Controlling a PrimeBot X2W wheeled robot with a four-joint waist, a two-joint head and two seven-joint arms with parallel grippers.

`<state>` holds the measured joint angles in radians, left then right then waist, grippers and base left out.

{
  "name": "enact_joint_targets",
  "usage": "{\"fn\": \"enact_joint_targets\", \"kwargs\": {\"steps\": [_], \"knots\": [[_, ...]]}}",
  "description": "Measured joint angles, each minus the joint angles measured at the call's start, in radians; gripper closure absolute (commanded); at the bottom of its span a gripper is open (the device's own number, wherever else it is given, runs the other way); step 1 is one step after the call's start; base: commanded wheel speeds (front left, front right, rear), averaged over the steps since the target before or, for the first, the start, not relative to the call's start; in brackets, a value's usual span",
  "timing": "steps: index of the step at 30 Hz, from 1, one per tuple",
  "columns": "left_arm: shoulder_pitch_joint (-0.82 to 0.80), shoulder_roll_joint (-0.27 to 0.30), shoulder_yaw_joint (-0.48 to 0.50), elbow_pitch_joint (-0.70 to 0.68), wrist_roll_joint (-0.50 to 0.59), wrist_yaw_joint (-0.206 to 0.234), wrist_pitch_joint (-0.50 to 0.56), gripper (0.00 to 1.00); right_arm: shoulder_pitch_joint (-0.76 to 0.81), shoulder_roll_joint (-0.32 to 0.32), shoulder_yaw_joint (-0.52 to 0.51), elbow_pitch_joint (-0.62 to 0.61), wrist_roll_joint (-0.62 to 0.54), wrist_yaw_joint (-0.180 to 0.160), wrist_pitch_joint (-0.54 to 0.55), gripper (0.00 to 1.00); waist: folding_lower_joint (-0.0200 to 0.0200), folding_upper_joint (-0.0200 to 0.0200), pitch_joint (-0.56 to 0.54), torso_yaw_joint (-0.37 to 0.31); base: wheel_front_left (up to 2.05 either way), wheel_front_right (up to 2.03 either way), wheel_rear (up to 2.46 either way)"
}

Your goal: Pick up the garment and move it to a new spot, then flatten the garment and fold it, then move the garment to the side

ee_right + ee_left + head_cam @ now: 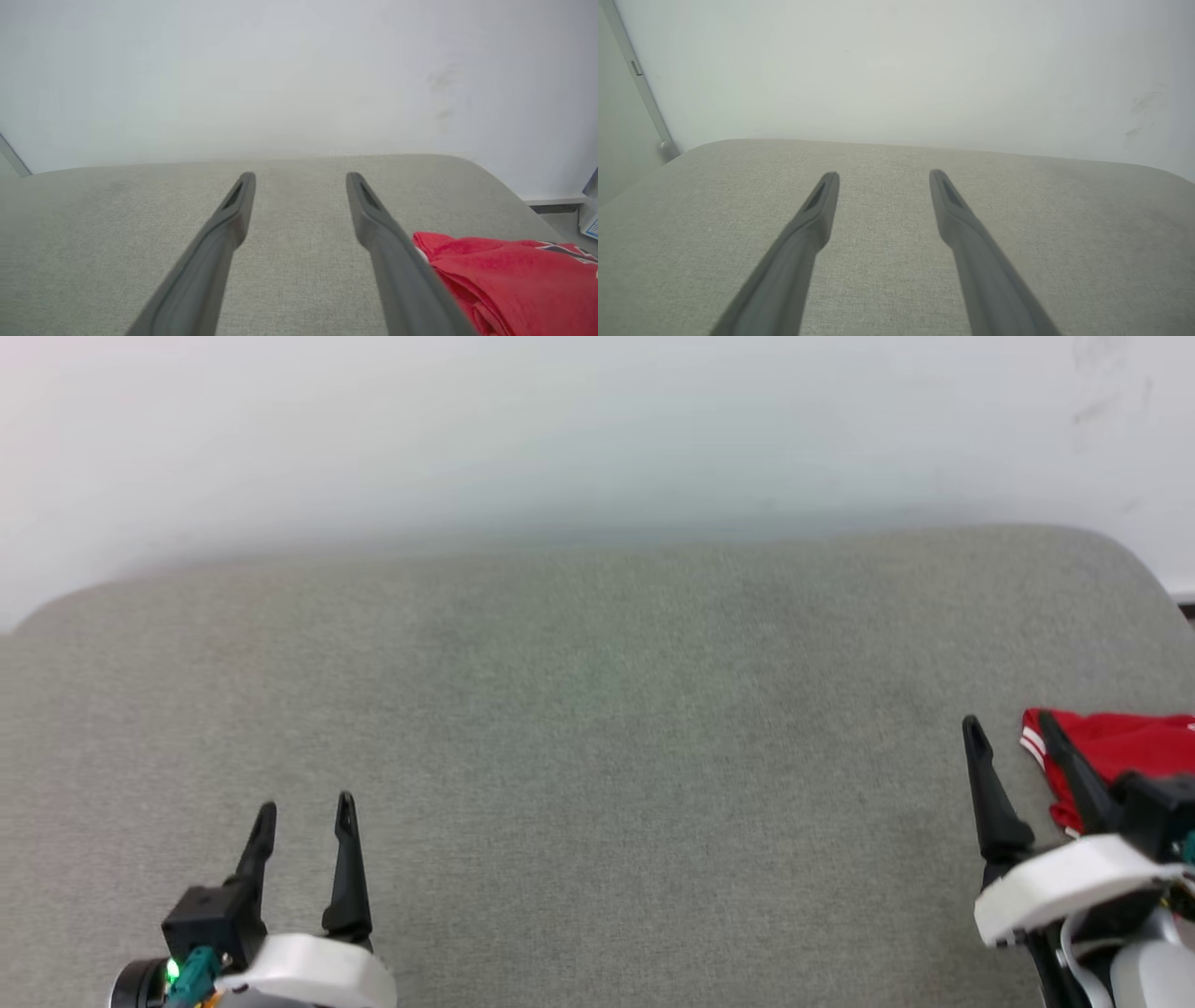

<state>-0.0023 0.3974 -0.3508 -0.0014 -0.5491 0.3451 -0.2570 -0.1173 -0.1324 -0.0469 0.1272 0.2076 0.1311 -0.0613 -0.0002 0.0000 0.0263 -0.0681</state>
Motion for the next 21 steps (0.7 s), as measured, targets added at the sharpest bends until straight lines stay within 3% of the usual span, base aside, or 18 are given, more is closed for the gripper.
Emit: {"fn": "enact_joint_targets", "kwargs": {"steps": [10, 21], "knots": [[0.048, 0.004, -0.017, 0.021, 0.006, -0.008, -0.001, 0.00, 0.183, 0.045, -0.011, -0.248, -0.030, 0.000, 0.099, 0.00, 0.0000, 0.0000, -0.062, 0.016, 0.00, 0.00, 0.00], [0.051, 0.002, -0.016, 0.043, 0.005, -0.021, -0.002, 0.00, 0.201, 0.064, -0.010, -0.276, -0.032, 0.000, 0.125, 0.00, 0.0001, 0.0000, -0.067, 0.021, 0.00, 0.00, 0.00]]}}
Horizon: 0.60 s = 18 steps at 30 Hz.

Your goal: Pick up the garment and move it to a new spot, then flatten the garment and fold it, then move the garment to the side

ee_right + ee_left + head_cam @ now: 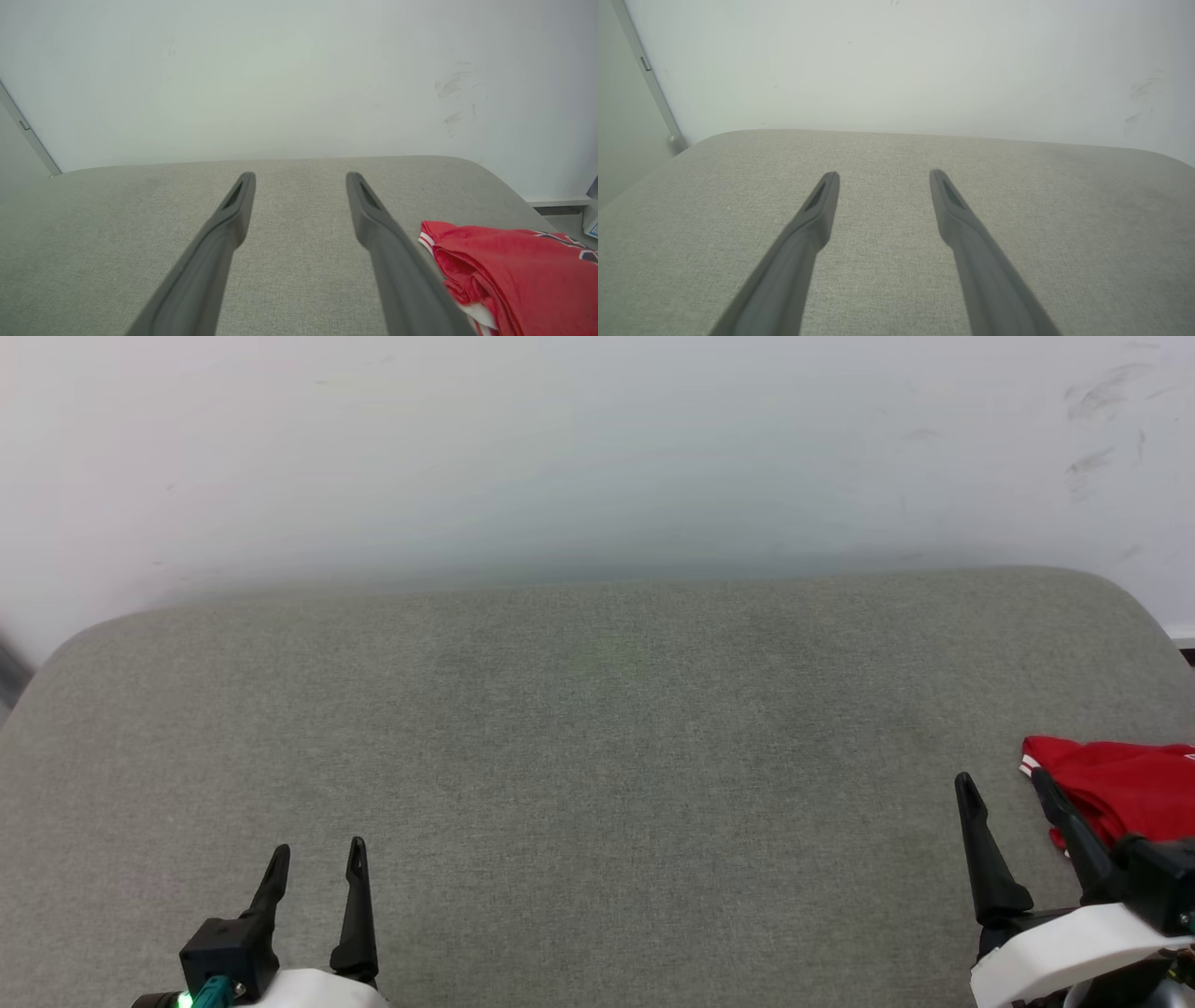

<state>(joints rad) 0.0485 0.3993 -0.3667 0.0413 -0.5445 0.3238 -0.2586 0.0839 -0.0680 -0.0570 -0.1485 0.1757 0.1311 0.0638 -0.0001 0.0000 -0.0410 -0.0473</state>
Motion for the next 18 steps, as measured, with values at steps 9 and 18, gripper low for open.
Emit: {"fn": "enact_joint_targets", "kwargs": {"steps": [9, 18], "knots": [[-0.006, -0.003, 0.004, 0.010, 0.000, -0.013, -0.001, 0.00, 0.000, 0.003, -0.005, 0.004, -0.001, 0.000, 0.002, 0.00, 0.0000, 0.0000, 0.004, 0.005, 0.00, 0.00, 0.00], [0.010, -0.038, 0.017, 0.037, -0.065, -0.037, 0.023, 1.00, 0.005, 0.005, -0.007, 0.059, 0.083, 0.000, 0.008, 1.00, 0.0001, 0.0000, 0.007, 0.007, 0.00, 0.00, 0.00]]}}
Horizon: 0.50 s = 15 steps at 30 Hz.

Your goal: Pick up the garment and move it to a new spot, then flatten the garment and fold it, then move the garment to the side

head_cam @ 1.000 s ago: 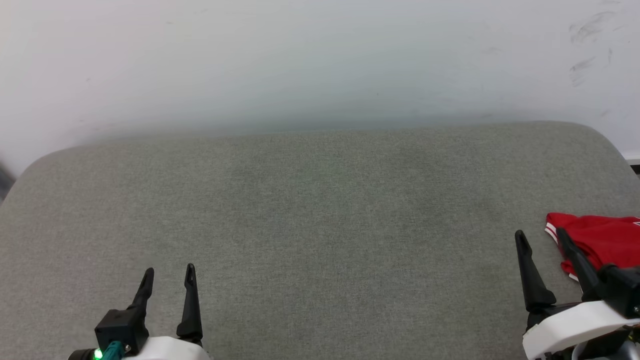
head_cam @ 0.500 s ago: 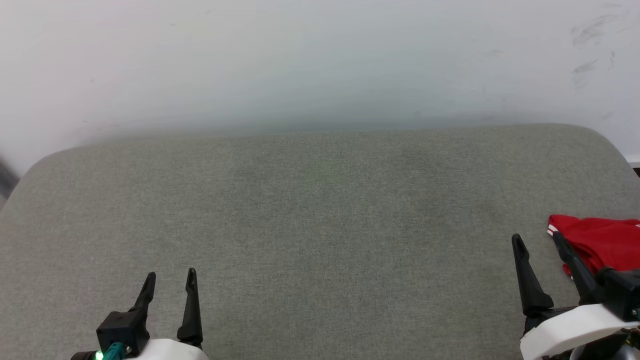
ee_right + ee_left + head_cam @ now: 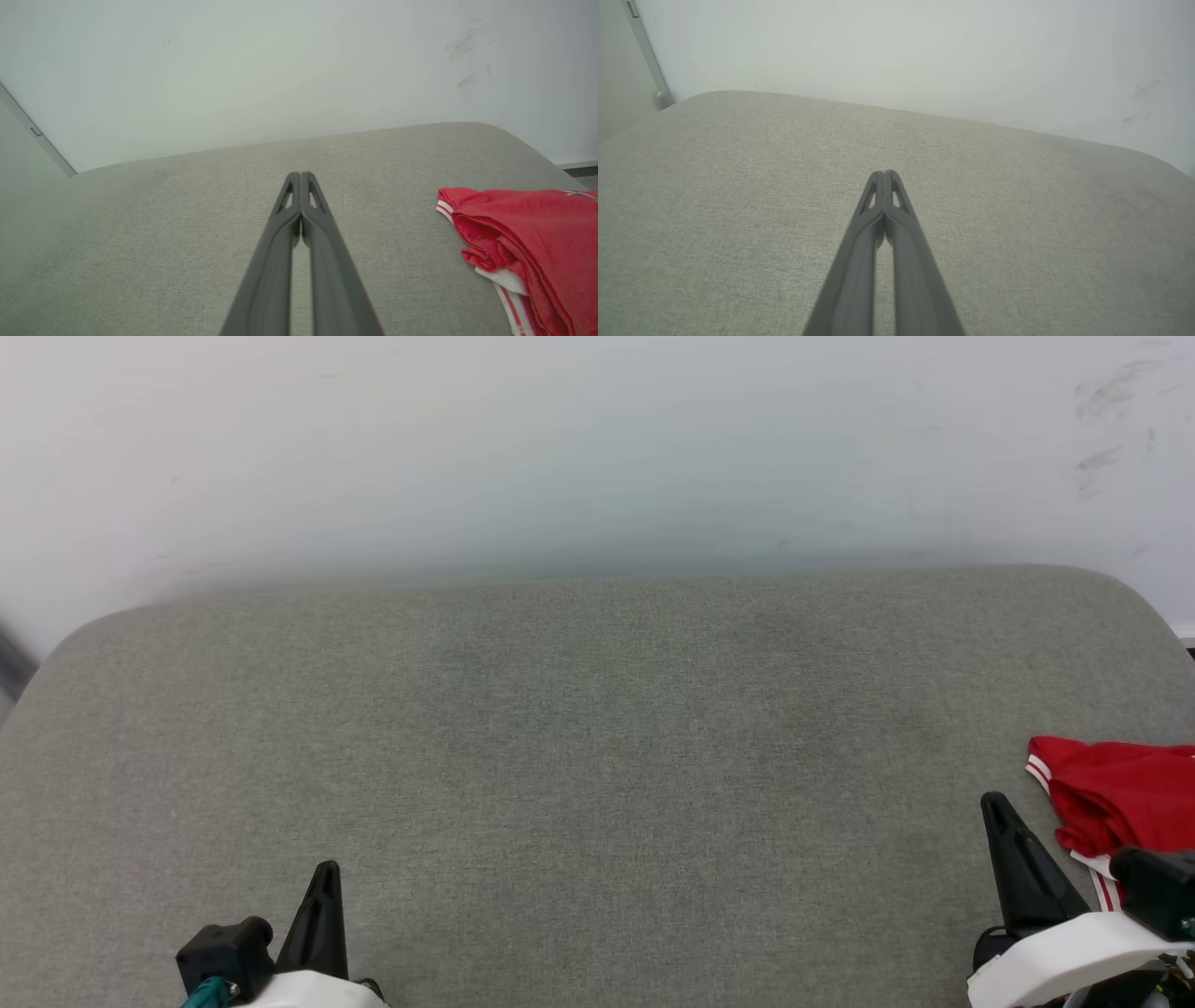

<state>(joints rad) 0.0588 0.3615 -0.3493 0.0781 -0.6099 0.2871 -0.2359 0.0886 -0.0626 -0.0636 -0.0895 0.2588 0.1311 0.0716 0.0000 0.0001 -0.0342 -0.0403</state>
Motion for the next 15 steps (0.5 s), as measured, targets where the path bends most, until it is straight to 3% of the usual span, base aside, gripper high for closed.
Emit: {"fn": "enact_joint_targets", "kwargs": {"steps": [15], "knots": [[-0.026, -0.057, 0.083, 0.040, -0.206, -0.086, 0.064, 1.00, -0.028, 0.002, -0.010, 0.065, 0.269, 0.000, 0.007, 1.00, 0.0000, 0.0000, 0.005, 0.005, 0.00, 0.00, 0.00]]}}
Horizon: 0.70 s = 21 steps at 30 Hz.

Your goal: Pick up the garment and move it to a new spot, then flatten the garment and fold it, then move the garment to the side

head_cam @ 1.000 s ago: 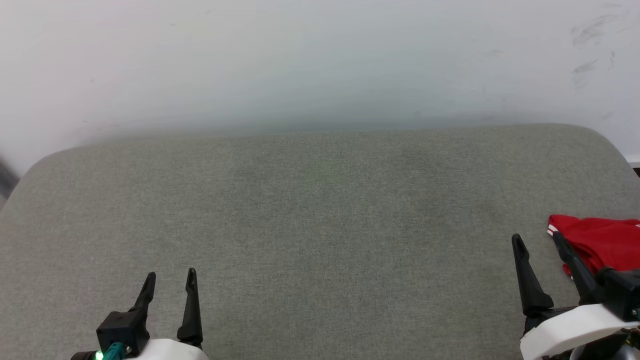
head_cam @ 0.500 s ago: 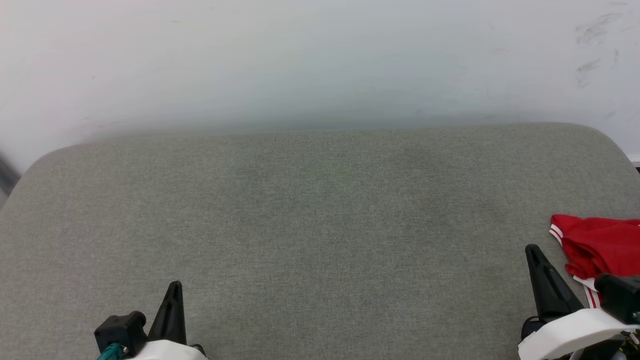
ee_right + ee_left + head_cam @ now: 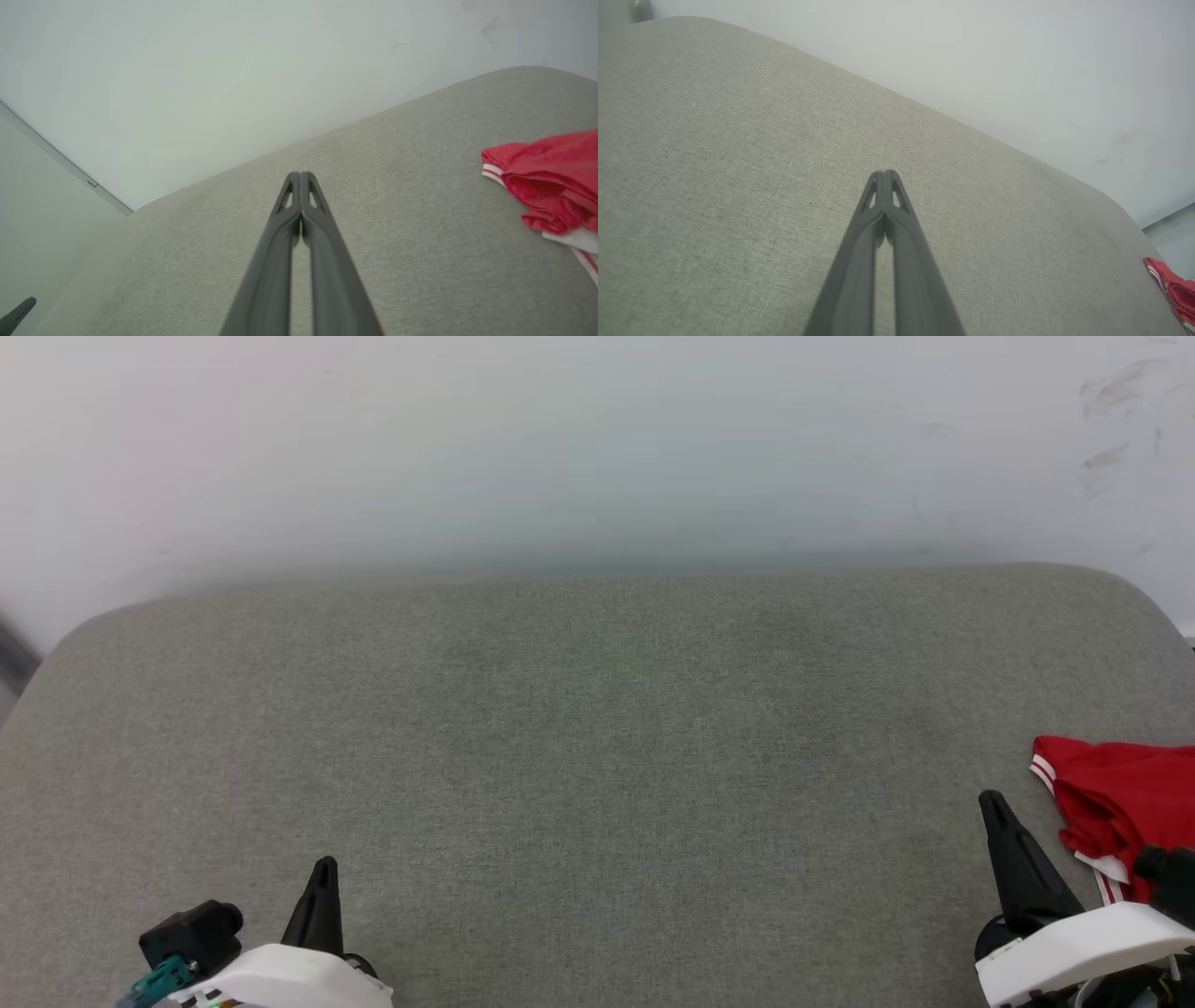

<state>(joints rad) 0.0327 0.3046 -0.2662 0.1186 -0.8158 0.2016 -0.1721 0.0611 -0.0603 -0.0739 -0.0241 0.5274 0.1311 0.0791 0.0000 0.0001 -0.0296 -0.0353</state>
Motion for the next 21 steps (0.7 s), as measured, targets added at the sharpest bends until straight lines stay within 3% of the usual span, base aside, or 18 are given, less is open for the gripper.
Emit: {"fn": "enact_joint_targets", "kwargs": {"steps": [21], "knots": [[-0.039, -0.065, 0.101, 0.039, -0.231, -0.095, 0.073, 1.00, -0.041, 0.002, -0.011, 0.076, 0.307, 0.000, 0.010, 1.00, 0.0000, 0.0000, 0.006, 0.007, 0.00, 0.00, 0.00]]}}
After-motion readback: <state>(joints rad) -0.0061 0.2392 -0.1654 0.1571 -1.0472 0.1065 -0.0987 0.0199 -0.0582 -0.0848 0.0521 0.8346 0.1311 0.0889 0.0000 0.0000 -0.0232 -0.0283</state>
